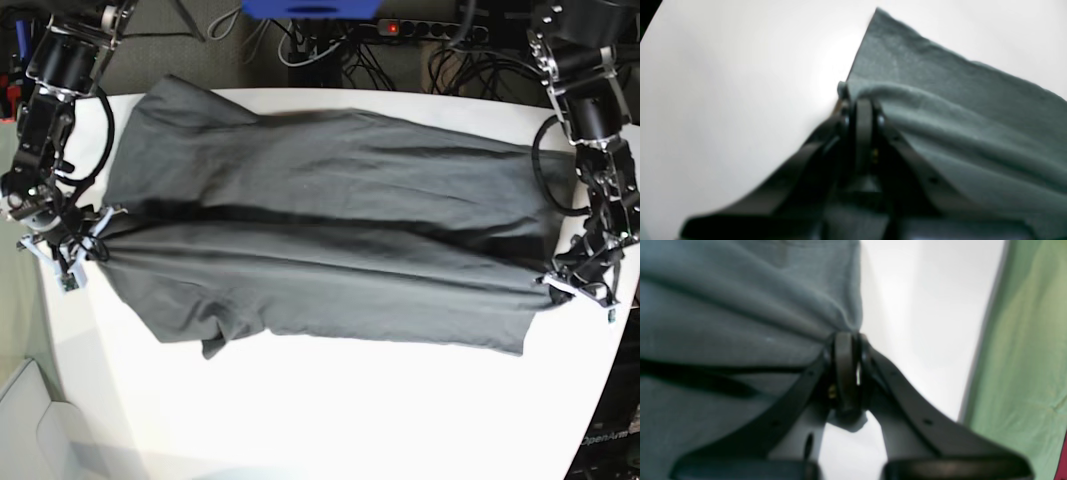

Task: Layout the t-shirt on the table in an organized manner, then fold the t-shirt properly
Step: 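Grasp the shirt side edges with both grippers and fold them inward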

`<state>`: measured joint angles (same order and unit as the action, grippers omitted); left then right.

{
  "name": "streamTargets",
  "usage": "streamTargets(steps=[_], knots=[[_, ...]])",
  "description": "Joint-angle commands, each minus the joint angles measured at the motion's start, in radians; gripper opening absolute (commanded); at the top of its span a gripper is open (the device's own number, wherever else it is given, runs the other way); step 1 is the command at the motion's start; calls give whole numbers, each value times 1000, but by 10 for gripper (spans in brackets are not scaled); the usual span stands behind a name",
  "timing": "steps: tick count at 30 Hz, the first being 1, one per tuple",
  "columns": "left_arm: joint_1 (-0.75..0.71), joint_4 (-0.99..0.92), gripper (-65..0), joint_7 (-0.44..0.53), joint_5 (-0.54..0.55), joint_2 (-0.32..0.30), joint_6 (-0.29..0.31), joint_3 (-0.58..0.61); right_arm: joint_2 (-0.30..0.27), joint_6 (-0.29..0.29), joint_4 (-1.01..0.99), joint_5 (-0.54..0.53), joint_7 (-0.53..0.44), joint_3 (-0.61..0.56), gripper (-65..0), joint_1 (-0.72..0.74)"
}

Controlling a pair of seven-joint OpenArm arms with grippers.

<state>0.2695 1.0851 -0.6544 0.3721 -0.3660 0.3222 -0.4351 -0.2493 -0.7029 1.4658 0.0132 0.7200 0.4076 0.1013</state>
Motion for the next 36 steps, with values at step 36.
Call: streamTargets(steps=[36], knots=[[-215,96,-649,-114,14,-47,4,-87,-2,5,244,-6,-23,3,-650,-248]])
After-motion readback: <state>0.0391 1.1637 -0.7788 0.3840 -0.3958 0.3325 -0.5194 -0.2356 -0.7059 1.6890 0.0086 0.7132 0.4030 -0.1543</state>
